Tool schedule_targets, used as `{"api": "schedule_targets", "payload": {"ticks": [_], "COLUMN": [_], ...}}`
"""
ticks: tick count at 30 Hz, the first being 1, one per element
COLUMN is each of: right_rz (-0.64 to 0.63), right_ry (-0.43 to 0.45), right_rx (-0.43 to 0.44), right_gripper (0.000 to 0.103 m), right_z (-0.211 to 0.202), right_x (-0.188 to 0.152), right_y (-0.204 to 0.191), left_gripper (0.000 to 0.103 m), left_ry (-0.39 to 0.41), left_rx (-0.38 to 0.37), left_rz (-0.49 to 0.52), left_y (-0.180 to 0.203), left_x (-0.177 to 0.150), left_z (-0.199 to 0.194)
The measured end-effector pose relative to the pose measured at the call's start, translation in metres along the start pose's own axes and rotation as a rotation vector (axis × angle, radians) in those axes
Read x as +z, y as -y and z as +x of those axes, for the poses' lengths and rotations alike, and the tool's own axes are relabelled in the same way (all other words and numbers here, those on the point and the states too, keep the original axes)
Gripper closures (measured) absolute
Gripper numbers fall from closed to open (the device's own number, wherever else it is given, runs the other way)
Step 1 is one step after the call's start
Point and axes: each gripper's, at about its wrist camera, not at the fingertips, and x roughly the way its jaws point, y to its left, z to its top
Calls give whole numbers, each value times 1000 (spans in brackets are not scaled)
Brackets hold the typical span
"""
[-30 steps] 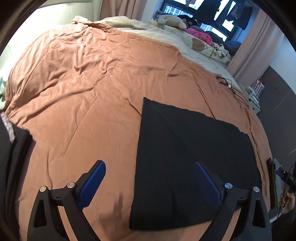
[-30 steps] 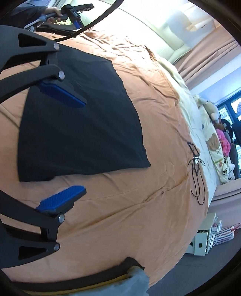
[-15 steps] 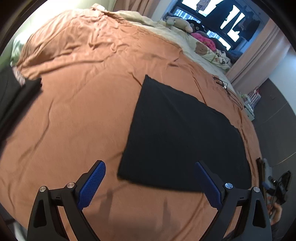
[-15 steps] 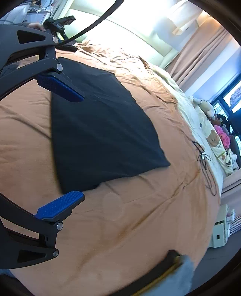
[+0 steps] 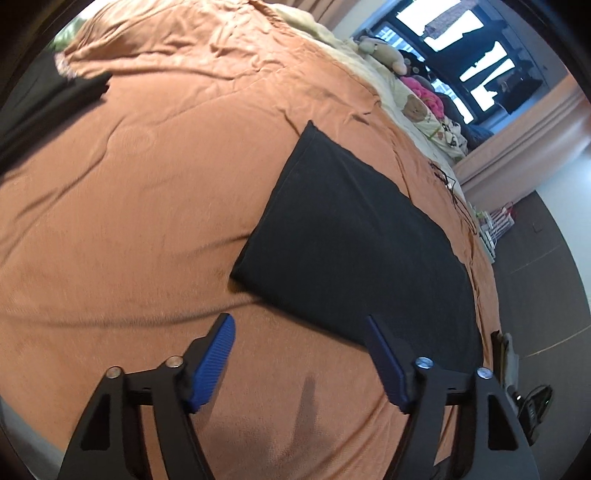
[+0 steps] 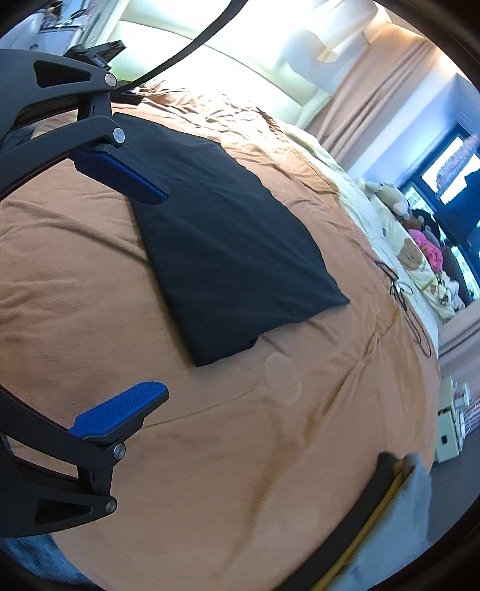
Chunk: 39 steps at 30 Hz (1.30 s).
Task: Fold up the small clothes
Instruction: 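Roll the right tool and close the right gripper on the rectangle's edge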
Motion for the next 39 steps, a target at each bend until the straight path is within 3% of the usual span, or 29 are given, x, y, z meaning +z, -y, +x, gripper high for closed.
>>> {"api": "schedule_targets", "payload": {"ticks": [5, 11, 15, 22, 24, 26, 29, 39], "right_rz": [60, 104, 150, 257, 271, 279, 282, 207], "right_ry": [-40, -71, -97, -28, -16, -21, -16, 56], "right_rx": [-5, 3, 11, 61, 58, 65, 79, 111], "right_gripper": [29, 31, 40, 46, 55, 79, 99, 103], "right_z": [11, 26, 43, 54, 58, 63, 66, 46], "right_x": [-6, -8, -9, -3, 0, -1, -1, -2], "right_y": [7, 9, 14, 30, 32, 35, 37, 29], "left_gripper": [37, 42, 50, 53, 53, 53, 53, 57], "left_ry": [-17, -29, -35, -37, -31, -23, -16, 17], "left_rx": [-40, -77, -84, -95, -105, -116, -127, -195], "left_rz": [-56, -113, -143, -181, -197, -216, -238, -268], "left_y": [-10, -22, -28, -39, -41, -45, -48, -52], "left_x": [-6, -10, -11, -9, -8, -8, -9, -10], "left_z": [12, 23, 30, 35, 34, 32, 30, 28]}}
